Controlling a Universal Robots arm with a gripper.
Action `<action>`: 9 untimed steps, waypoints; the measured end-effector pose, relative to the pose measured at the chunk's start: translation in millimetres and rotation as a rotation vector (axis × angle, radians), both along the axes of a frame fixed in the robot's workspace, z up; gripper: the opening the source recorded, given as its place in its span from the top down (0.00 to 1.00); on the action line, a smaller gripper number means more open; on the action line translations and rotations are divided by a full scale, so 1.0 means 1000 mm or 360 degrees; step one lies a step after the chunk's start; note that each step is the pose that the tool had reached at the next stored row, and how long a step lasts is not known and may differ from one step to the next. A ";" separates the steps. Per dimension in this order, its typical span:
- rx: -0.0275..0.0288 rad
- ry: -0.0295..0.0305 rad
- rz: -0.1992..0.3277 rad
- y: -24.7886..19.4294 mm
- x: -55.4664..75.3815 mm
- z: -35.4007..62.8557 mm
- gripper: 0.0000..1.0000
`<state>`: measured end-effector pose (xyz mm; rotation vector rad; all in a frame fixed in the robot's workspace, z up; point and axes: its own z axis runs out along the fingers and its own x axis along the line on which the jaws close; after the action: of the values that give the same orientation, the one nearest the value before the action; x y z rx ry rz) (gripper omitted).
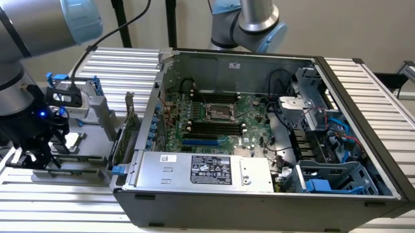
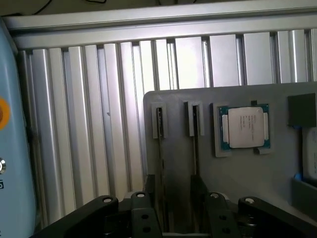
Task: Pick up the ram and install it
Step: 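Pick up the ram and move it above insertion slot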
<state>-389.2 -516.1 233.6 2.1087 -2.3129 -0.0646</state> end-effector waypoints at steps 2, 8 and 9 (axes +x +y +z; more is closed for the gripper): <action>0.00000 -0.00001 0.0002 -0.0002 0.000 -0.0036 0.58; 0.00000 -0.00002 0.0008 -0.0008 0.001 -0.0144 0.58; -0.00001 -0.00001 0.0010 -0.0010 0.001 -0.0164 0.58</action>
<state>-388.2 -517.1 217.3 2.1158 -2.3063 -0.0644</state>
